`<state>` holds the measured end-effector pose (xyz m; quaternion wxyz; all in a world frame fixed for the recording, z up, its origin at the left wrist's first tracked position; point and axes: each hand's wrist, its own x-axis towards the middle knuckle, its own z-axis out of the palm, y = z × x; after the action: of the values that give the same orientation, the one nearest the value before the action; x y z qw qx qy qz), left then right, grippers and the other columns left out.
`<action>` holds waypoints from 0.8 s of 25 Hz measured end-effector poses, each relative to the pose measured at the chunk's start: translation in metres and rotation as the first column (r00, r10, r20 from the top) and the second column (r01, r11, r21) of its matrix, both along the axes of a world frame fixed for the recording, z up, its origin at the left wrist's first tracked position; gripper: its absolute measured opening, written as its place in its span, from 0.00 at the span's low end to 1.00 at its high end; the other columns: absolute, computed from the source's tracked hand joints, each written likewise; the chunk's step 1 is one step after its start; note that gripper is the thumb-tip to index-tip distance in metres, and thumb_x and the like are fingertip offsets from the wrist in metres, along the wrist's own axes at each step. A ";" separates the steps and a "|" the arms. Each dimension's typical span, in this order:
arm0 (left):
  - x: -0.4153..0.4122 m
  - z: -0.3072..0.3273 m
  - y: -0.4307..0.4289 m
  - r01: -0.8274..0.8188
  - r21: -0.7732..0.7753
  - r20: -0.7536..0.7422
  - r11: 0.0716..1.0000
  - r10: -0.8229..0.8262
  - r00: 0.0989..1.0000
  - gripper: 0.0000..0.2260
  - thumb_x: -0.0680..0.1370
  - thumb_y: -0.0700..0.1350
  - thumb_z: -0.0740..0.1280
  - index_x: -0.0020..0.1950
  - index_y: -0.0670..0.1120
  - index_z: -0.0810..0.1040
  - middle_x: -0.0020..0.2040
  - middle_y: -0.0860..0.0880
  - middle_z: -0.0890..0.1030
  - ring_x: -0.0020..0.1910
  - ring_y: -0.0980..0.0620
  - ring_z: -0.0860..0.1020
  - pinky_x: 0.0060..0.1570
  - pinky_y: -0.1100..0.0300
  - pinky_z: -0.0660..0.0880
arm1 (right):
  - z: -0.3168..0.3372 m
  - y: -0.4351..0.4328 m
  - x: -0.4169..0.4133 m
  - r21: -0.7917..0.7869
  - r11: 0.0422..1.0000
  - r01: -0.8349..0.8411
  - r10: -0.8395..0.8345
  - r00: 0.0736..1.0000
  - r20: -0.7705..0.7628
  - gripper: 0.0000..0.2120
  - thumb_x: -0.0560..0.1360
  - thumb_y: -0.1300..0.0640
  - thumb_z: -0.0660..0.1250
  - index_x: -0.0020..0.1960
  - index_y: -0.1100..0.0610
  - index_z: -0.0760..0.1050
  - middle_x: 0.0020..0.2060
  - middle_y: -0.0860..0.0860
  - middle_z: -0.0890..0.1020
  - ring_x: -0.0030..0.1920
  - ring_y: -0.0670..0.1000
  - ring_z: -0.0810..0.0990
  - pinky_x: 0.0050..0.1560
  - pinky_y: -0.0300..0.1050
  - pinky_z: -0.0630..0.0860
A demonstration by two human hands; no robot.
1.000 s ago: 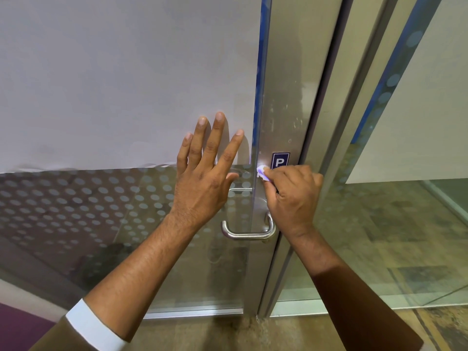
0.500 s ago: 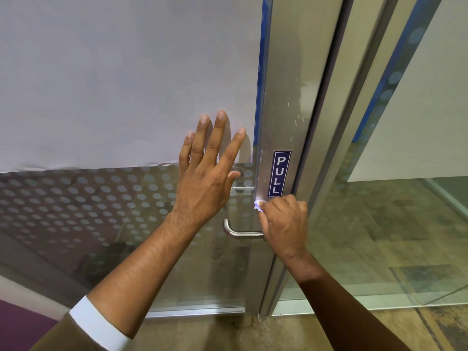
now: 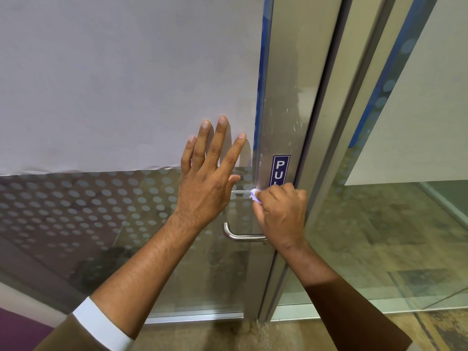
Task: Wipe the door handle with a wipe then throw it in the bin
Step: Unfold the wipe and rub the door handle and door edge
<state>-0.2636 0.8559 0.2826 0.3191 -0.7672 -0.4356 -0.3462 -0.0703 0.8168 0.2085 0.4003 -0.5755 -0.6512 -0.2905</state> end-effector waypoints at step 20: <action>-0.022 -0.037 -0.036 -0.068 -0.163 0.055 0.984 0.078 0.995 0.42 0.82 0.51 0.73 0.89 0.45 0.53 0.89 0.37 0.50 0.88 0.37 0.48 0.85 0.40 0.47 | 0.067 -0.026 -0.033 -0.030 0.866 -0.499 0.364 0.670 -0.647 0.04 0.77 0.56 0.77 0.52 0.53 0.86 0.46 0.46 0.85 0.46 0.45 0.83 0.50 0.48 0.81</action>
<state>-0.2855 0.8201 0.2451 0.2553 -0.7629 -0.4997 -0.3212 -0.1028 0.7911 0.2751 0.5878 -0.5048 -0.6261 0.0877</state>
